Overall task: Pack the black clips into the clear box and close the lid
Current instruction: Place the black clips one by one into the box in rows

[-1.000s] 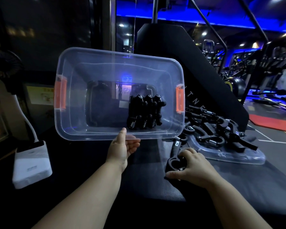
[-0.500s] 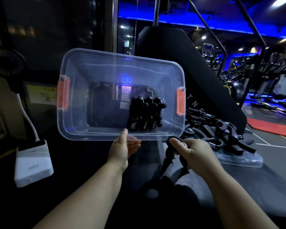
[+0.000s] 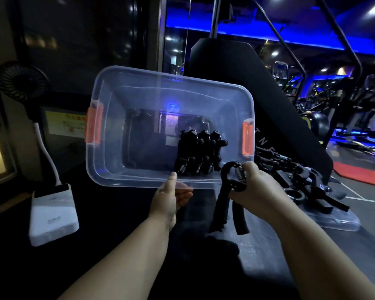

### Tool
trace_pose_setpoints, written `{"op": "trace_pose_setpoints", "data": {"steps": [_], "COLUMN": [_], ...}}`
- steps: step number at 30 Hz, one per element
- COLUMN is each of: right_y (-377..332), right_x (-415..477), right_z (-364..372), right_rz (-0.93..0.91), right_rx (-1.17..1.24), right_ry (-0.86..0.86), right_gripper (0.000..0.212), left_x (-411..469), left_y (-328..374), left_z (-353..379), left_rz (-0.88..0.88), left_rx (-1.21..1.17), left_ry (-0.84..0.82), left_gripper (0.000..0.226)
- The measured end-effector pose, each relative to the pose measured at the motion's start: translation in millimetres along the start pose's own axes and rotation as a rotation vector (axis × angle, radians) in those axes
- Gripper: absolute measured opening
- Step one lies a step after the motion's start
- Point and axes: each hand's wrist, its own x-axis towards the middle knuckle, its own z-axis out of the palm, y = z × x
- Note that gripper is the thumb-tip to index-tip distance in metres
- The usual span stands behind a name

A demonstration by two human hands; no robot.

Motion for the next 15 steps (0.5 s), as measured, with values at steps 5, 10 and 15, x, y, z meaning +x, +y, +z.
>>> {"op": "trace_pose_setpoints", "data": {"steps": [5, 10, 15], "right_y": [4, 1, -13], "right_x": [3, 15, 27], "right_z": [-3, -9, -23], "right_rz": [-0.034, -0.043, -0.082], "right_rx": [-0.190, -0.057, 0.193], "right_ry": [-0.111, -0.219, -0.054], "right_gripper": [0.052, 0.052, 0.091], "left_x": [-2, -2, -1], "left_y": [1, 1, 0], "left_z": [0, -1, -3], "left_rz": [0.036, 0.050, 0.048], "left_rx": [-0.046, -0.050, -0.078], "left_ry": [0.024, 0.026, 0.013], "left_gripper": [0.033, 0.032, 0.032]}}
